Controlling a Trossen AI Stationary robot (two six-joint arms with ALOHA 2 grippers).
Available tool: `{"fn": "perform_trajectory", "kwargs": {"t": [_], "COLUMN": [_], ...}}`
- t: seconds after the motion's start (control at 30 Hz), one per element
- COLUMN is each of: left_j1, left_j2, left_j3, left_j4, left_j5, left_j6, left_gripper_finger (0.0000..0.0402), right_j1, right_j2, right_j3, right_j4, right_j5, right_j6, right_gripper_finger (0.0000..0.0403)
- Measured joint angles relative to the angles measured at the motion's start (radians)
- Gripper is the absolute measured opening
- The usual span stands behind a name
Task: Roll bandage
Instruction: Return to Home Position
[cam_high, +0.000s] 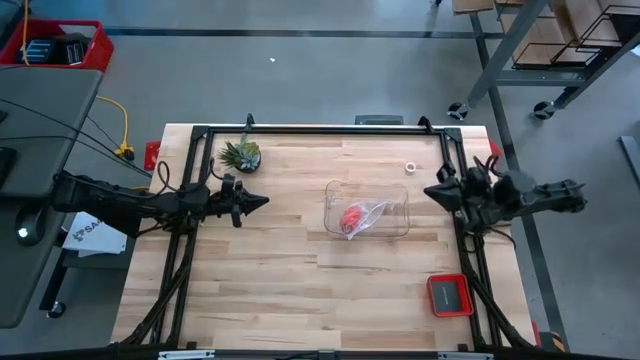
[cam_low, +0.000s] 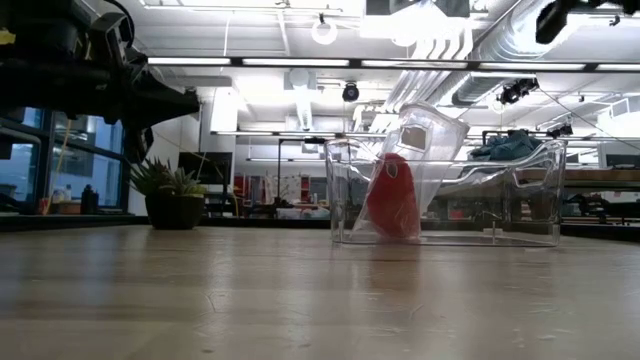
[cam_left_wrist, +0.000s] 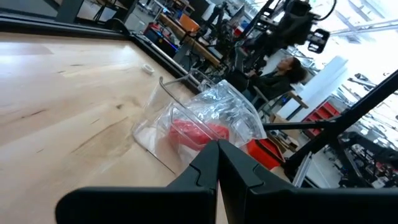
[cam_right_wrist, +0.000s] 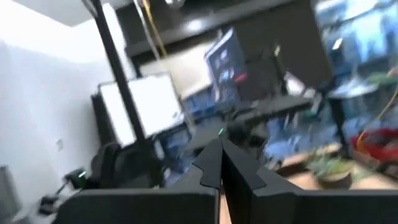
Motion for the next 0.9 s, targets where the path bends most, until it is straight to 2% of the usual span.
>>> {"fn": "perform_trajectory", "kwargs": {"t": [0.1,0.23,0.57,0.7,0.83,0.9], "left_j1": [0.000,0.000,0.000,0.000,0.000,0.000], "left_j2": [0.000,0.000,0.000,0.000,0.000,0.000], "left_j3": [0.000,0.000,0.000,0.000,0.000,0.000], "left_j4": [0.000,0.000,-0.002,-0.003,-0.003,-0.004], "left_j5": [0.000,0.000,0.000,-0.001,-0.001,-0.001], "left_j6": [0.000,0.000,0.000,0.000,0.000,0.000], "left_gripper_finger": [0.0000,0.0000,0.0000,0.0000,0.0000,0.0000], "right_j1": [-0.017,-0.025,-0.083,-0.129,-0.190,-0.221], "right_j2": [-0.067,-0.116,-0.127,-0.127,-0.127,-0.127], "right_j3": [-0.085,-0.163,-0.336,-0.371,-0.371,-0.371], "right_j4": [0.066,0.063,0.096,0.119,0.029,-0.022], "right_j5": [0.010,0.007,0.027,-0.061,-0.220,-0.262], "right_j6": [-0.048,-0.061,-0.076,-0.077,-0.087,-0.099], "right_gripper_finger": [0.0000,0.0000,0.0000,0.0000,0.0000,0.0000]}}
